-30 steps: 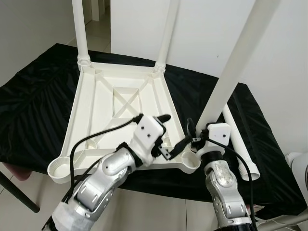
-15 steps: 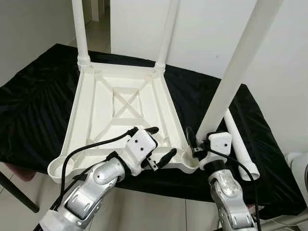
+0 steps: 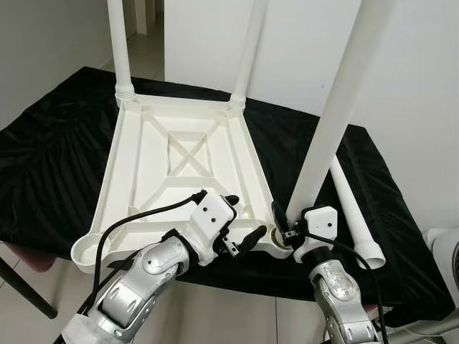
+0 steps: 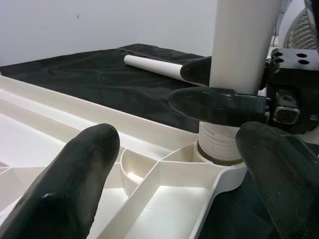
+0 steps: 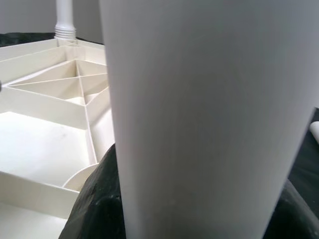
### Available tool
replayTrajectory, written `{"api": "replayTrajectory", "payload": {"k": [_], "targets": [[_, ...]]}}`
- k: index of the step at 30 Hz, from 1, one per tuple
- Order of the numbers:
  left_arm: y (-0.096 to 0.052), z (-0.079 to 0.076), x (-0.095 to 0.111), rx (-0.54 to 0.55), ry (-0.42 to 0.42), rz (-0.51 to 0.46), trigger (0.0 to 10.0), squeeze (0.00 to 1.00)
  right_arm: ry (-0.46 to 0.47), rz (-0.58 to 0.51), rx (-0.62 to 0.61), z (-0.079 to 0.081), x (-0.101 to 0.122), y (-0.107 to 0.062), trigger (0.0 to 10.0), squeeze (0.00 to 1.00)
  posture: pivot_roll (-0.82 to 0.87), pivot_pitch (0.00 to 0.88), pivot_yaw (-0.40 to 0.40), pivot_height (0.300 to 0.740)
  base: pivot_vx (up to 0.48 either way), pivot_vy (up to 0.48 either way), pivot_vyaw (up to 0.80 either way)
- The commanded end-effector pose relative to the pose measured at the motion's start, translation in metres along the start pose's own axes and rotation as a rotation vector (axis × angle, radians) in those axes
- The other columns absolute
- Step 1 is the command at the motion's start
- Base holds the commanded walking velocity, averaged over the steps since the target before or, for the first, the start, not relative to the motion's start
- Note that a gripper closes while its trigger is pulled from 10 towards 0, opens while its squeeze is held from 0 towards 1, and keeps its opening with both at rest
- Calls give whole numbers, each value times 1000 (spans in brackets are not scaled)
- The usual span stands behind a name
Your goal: Building children table
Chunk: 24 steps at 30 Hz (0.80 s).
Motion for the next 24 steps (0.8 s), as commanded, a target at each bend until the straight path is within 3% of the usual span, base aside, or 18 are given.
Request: {"api": "replayTrajectory", "payload": {"k": [1,3,21,24], "targets": [[1,-15,1,-128,-2,-6,10000,0,17,55,19,1,-12,-3,10000,0,3,0,-134,740,0,0,0],[1,-14,2,-121,5,-4,10000,0,47,92,63,5,-18,-4,10000,0,3,0,-136,740,0,0,0],[3,-11,6,-126,36,-5,10000,0,124,95,84,-1,-20,6,10000,0,5,0,-125,740,0,0,0],[3,-9,8,-125,45,-10,10000,0,204,108,61,-3,-24,6,10000,0,6,0,-125,740,0,0,0]]}}
Point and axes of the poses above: a point about 5 cm out from each wrist's last joint towards the gripper, its own y axis pointing out of the wrist towards the gripper, its own x axis along the axis of the wrist's last joint, z = x × y, the point moved 5 cm from there along y, pointing out of the wrist towards the gripper, and after that the axes turned 7 degrees about y, right-handed, at the moved point
